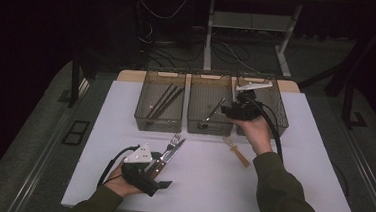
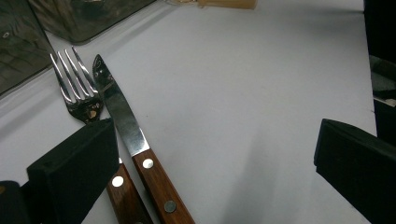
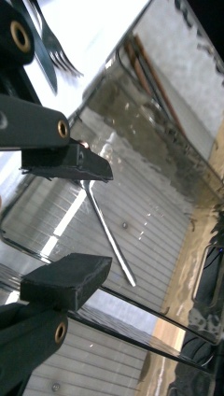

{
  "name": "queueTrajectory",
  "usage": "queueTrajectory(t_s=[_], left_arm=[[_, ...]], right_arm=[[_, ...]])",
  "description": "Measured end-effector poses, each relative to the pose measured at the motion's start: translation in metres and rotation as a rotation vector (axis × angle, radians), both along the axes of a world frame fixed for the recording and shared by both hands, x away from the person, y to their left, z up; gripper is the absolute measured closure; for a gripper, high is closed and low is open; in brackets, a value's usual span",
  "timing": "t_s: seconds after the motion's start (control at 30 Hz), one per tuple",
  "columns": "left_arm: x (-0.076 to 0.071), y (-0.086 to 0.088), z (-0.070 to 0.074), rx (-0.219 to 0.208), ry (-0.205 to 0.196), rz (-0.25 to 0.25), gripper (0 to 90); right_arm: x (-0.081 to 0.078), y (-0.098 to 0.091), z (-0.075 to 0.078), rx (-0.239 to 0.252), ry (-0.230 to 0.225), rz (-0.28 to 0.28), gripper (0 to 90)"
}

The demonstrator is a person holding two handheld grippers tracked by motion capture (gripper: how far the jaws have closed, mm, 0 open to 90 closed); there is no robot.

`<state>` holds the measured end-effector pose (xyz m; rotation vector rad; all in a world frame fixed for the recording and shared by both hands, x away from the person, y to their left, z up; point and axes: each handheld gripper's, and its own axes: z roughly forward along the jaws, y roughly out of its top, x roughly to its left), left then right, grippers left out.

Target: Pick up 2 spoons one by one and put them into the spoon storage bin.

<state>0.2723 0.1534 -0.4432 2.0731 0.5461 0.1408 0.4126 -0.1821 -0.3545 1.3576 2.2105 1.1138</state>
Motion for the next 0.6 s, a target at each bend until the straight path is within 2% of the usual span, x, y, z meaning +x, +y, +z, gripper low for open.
queueTrajectory(t_s=[0.07, 0.27, 0.4, 0.6], left_arm=[[0.000, 0.000, 0.000, 0.000, -0.001, 0.002, 0.0], [0.000, 0.001, 0.000, -0.002, 0.001, 0.007, 0.0], [0.000, 0.000, 0.000, -0.002, 0.003, 0.007, 0.0], [0.001, 0.001, 0.000, -0.002, 0.004, 0.009, 0.0]], right_arm=[[-0.005, -0.004, 0.002, 0.007, -0.016, 0.021, 50.0], [-0.019, -0.016, 0.007, 0.019, -0.021, 0.073, 46.5], [-0.029, -0.024, 0.008, 0.048, -0.029, 0.110, 45.7], [-0.045, -0.033, 0.006, 0.036, -0.033, 0.144, 44.7]])
